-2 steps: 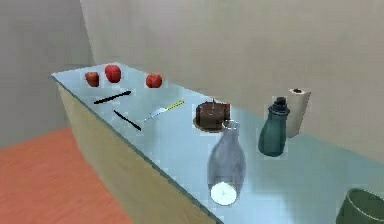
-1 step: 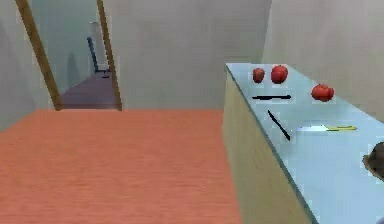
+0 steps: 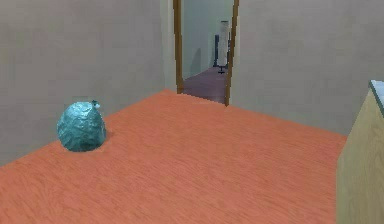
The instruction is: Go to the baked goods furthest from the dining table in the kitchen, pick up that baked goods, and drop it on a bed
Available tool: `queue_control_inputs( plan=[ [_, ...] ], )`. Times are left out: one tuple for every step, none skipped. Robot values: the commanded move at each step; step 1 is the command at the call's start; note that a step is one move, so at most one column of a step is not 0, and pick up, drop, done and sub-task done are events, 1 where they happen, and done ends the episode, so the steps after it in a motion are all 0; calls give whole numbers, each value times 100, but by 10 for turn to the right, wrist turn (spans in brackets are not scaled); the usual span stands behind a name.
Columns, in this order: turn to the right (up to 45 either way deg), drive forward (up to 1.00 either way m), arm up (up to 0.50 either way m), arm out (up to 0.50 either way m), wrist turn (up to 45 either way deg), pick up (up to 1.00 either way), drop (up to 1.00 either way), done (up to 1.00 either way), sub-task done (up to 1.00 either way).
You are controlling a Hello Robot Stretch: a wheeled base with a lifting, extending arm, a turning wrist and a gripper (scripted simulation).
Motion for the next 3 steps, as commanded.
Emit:
queue_control_inputs(
  plan=[
    [0, 0, 50, 0, 0, 0, 0, 0, 0],
    [0, 0, 38, 0, 0, 0, 0, 0, 0],
    [0, 0, 0, 50, 0, 0, 0, 0, 0]
  ],
)
